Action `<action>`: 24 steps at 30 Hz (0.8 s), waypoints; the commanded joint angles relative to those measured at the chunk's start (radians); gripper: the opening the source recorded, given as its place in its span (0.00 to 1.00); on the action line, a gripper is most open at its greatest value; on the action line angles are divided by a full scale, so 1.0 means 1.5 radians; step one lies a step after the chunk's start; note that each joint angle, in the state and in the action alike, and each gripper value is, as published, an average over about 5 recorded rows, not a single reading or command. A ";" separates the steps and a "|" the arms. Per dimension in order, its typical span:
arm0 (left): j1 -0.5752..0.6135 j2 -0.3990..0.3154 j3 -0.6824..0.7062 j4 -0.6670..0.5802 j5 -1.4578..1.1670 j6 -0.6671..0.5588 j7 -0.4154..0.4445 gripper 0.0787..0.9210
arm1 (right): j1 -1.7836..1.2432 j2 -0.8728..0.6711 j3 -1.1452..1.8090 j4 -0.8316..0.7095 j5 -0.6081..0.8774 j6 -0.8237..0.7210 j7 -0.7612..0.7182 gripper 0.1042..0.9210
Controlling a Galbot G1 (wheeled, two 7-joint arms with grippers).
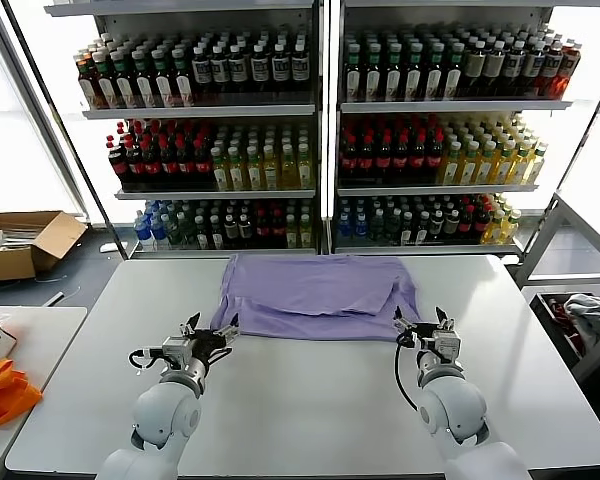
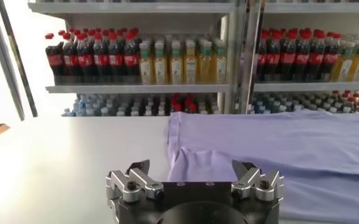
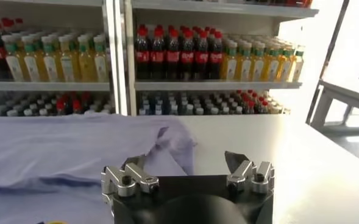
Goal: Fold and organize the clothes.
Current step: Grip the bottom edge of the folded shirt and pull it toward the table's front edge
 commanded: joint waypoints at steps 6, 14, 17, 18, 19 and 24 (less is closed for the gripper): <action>-0.014 0.010 0.000 0.010 -0.034 0.045 -0.002 0.88 | -0.026 -0.008 0.008 0.005 0.031 -0.036 0.019 0.88; -0.027 0.018 0.008 0.042 -0.033 0.042 0.008 0.88 | -0.016 0.002 -0.007 -0.021 0.011 -0.037 0.020 0.88; -0.034 0.017 0.013 0.055 -0.033 0.040 0.007 0.88 | -0.012 0.004 -0.012 -0.030 0.002 -0.037 0.019 0.88; -0.038 0.016 0.014 0.060 -0.033 0.040 0.007 0.88 | -0.009 0.006 -0.014 -0.032 0.000 -0.037 0.019 0.88; -0.041 0.014 0.015 0.065 -0.033 0.039 0.006 0.88 | -0.007 0.007 -0.015 -0.035 -0.003 -0.037 0.019 0.88; -0.053 0.008 0.016 0.088 -0.034 0.034 0.004 0.88 | 0.003 0.013 -0.023 -0.044 -0.009 -0.037 0.019 0.87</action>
